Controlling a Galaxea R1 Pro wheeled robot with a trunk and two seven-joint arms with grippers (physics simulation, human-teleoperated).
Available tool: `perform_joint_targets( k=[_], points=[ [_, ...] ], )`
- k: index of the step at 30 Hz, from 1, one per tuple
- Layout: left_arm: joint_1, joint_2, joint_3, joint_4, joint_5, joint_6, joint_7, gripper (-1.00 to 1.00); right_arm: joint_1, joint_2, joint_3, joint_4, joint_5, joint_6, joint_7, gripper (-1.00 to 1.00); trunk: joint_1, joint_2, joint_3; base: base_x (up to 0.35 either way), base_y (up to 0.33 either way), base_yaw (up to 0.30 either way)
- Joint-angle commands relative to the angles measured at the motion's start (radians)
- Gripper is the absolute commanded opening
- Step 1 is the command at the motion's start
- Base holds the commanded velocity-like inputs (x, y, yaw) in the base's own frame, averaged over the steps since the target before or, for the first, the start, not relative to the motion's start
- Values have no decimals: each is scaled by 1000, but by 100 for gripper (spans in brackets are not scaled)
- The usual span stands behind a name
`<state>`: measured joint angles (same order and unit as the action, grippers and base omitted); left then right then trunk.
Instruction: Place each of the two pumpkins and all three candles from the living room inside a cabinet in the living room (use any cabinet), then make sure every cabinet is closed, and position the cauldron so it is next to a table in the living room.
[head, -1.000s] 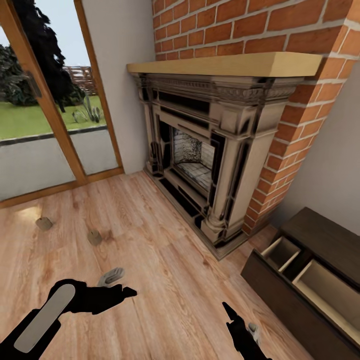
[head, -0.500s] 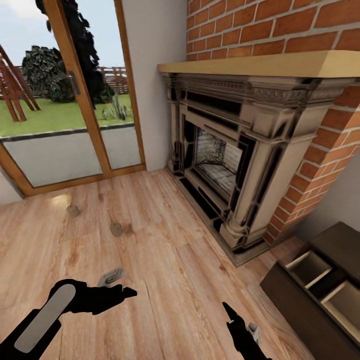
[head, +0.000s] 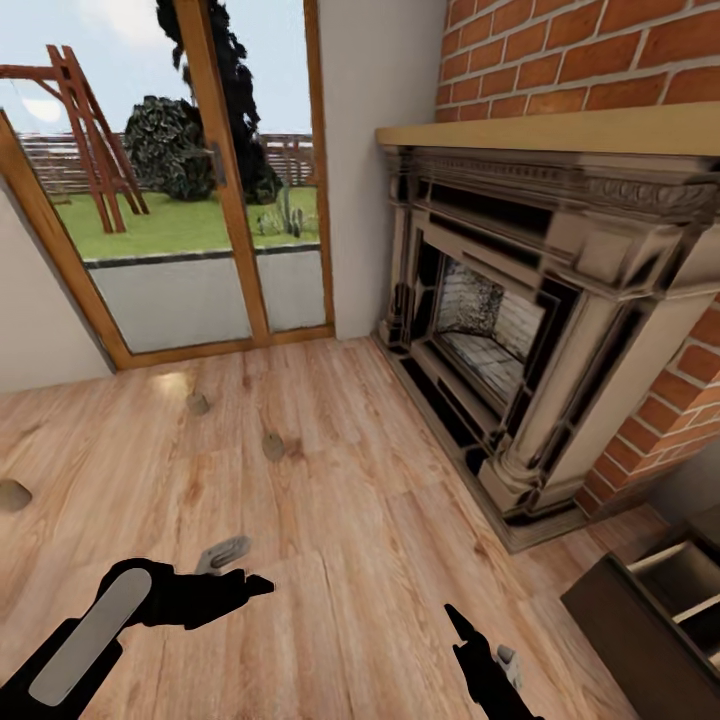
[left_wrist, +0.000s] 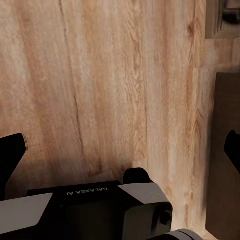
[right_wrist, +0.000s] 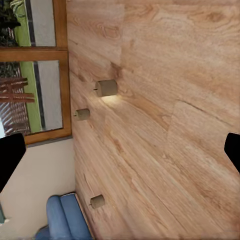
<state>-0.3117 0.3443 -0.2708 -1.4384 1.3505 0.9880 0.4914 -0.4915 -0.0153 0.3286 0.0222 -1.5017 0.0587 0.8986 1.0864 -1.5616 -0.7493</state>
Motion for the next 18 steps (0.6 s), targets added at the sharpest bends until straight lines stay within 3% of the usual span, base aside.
perform_joint_targets(
  k=[1,18],
  points=[
    [-1,0,-2,-1,10,0,10,100,-1,0,7,2,-10,6,5,100,0,0,-1,0,0,297],
    [-1,6,5,-1,9,-2,10,100,-1,-1,7,2,-9,-29,-56,100,0,0,-1,0,0,293]
  ],
)
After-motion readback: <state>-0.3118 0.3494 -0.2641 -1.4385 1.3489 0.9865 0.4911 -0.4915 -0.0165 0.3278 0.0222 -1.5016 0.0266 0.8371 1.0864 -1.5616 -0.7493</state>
